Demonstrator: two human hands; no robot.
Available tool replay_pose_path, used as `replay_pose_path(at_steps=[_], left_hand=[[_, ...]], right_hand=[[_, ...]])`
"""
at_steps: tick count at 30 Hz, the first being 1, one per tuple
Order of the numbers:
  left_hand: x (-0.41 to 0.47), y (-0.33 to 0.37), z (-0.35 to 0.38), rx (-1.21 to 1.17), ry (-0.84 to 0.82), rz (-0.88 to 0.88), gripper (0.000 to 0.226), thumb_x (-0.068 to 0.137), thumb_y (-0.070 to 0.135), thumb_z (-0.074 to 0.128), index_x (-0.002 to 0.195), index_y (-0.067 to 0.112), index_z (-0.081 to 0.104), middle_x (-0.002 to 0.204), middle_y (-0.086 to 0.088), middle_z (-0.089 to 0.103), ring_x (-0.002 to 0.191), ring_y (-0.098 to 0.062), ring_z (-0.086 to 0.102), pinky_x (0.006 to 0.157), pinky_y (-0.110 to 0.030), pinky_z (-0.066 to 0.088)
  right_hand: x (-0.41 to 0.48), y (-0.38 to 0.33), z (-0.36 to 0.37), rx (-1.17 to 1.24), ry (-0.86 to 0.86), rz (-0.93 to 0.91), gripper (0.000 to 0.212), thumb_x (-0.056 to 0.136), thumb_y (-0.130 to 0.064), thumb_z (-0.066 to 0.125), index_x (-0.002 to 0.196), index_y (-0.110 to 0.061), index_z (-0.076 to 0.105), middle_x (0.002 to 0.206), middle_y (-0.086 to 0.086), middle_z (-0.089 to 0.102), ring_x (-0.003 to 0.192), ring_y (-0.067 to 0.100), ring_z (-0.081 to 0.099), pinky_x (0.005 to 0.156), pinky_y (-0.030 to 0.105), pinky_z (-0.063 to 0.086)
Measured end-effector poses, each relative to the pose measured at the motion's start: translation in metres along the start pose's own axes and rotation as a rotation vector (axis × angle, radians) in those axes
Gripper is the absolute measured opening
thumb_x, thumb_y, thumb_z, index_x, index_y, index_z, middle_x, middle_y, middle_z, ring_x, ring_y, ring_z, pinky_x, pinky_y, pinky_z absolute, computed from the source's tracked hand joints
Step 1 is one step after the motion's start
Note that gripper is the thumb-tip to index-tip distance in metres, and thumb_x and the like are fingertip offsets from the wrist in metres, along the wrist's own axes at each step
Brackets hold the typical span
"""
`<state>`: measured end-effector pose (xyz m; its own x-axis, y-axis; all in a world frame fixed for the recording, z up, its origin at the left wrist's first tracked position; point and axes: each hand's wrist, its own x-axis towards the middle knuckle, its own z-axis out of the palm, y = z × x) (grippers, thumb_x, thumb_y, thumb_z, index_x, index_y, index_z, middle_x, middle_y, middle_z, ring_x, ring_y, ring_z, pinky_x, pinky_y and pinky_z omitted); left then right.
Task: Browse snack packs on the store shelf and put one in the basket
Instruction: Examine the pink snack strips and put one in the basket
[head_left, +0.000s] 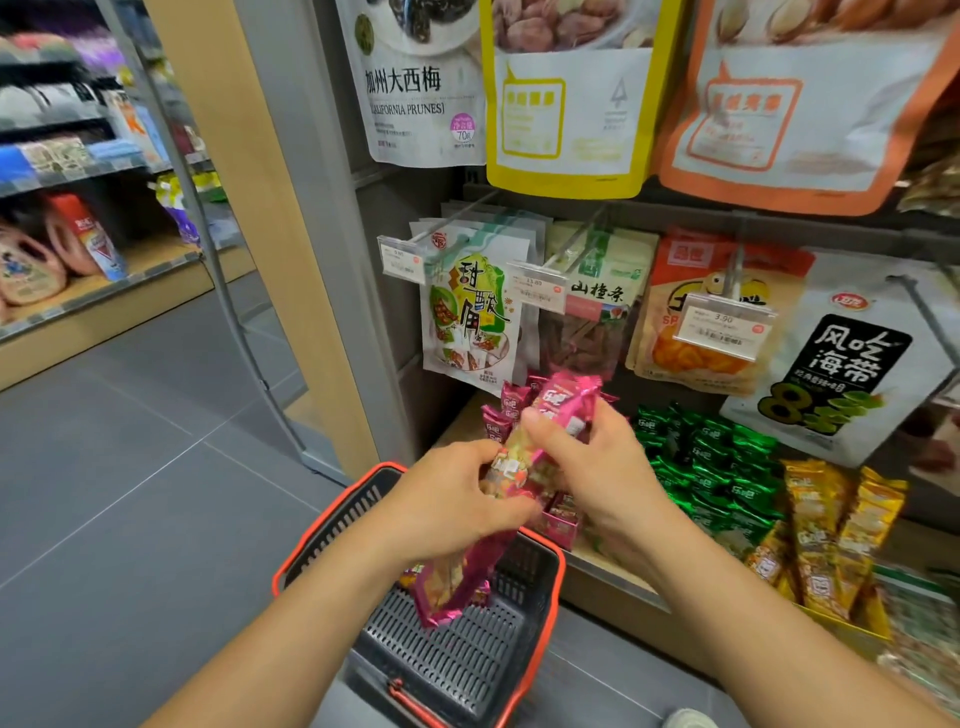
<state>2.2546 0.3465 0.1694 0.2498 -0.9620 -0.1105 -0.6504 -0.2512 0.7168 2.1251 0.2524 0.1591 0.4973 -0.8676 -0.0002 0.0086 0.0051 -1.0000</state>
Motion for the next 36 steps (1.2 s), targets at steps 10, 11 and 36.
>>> replay_pose_path(at_steps=[10, 11, 36], left_hand=[[-0.007, -0.016, -0.026, -0.101, -0.141, 0.074, 0.043, 0.084, 0.02, 0.074, 0.123, 0.03, 0.061, 0.105, 0.009, 0.071, 0.093, -0.011, 0.068, 0.088, -0.035, 0.055], [-0.006, -0.017, -0.028, -0.117, -0.119, 0.085, 0.043, 0.085, 0.019, 0.073, 0.124, 0.03, 0.061, 0.107, 0.009, 0.071, 0.095, -0.01, 0.067, 0.088, -0.033, 0.054], [0.009, -0.046, -0.05, -0.938, 0.298, -0.112, 0.027, 0.097, 0.003, 0.044, 0.101, 0.014, 0.068, 0.095, -0.009, 0.074, 0.081, -0.023, 0.071, 0.061, -0.026, 0.056]], right_hand=[[0.015, -0.001, -0.044, 0.311, 0.317, 0.228, 0.017, 0.091, -0.023, 0.066, 0.101, -0.016, 0.055, 0.085, 0.004, 0.069, 0.072, 0.011, 0.069, 0.053, 0.027, 0.053], [0.015, -0.001, -0.045, 0.323, 0.315, 0.235, 0.017, 0.091, -0.023, 0.066, 0.1, -0.016, 0.054, 0.085, 0.004, 0.069, 0.076, 0.013, 0.069, 0.054, 0.029, 0.054], [0.008, 0.002, -0.057, 0.241, -0.177, 0.448, 0.028, 0.087, -0.008, 0.067, 0.114, -0.014, 0.062, 0.116, 0.021, 0.062, 0.085, 0.038, 0.072, 0.06, 0.031, 0.061]])
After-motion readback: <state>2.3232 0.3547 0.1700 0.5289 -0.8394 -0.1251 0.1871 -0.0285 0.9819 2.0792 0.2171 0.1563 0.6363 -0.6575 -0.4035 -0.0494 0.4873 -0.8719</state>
